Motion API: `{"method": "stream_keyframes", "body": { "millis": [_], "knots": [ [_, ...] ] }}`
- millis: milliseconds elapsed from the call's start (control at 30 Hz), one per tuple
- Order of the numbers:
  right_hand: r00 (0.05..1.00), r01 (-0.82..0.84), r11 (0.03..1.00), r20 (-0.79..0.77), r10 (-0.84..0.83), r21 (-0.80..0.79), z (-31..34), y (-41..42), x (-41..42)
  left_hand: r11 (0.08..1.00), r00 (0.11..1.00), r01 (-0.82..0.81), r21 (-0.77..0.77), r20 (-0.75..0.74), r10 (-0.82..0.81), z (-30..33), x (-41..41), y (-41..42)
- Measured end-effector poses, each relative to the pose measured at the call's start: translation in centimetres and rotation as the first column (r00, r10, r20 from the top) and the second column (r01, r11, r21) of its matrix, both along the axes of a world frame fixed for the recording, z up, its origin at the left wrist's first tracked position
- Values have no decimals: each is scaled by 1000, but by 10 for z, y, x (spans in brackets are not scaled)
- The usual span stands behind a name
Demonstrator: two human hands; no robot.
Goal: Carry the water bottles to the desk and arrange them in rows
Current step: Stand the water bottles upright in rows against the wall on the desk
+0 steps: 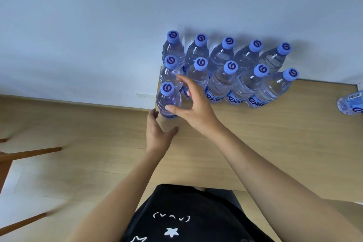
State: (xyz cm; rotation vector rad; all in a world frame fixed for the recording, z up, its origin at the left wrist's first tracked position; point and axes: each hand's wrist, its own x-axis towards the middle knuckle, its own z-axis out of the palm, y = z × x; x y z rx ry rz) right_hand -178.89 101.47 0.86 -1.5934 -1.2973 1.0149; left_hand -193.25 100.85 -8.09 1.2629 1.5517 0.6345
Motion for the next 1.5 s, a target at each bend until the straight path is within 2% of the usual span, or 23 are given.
{"method": "stream_keyframes", "body": {
  "millis": [100, 233, 333, 533, 967, 1267, 1500],
  "knots": [
    [996, 66, 997, -54, -67, -26, 1, -16, 17, 994, 999, -41, -106, -20, 39, 5, 4, -32],
    [986, 153, 988, -56, -155, -35, 1, -45, 46, 971, 991, 115, -209, 89, -99, 22, 29, -50],
    [967, 251, 967, -40, -253, -39, 2, -69, 73, 945, 961, 268, -187, 124, -248, 37, 59, -51],
    [895, 443, 896, -50, -443, -13, 10, -120, 146, 885, 893, 446, -131, 126, -432, 56, 134, -59],
    [740, 669, 742, -51, -671, -45, 26, -214, 356, 774, 779, 626, -94, 119, -615, 72, 354, -125],
    [713, 700, 714, -59, -698, 9, 23, -229, 464, 757, 758, 649, -73, 139, -637, 78, 465, -136],
    [788, 615, 787, -10, -616, -37, 13, -202, 508, 783, 786, 617, -76, 118, -607, 75, 495, -131]
  ]
}}
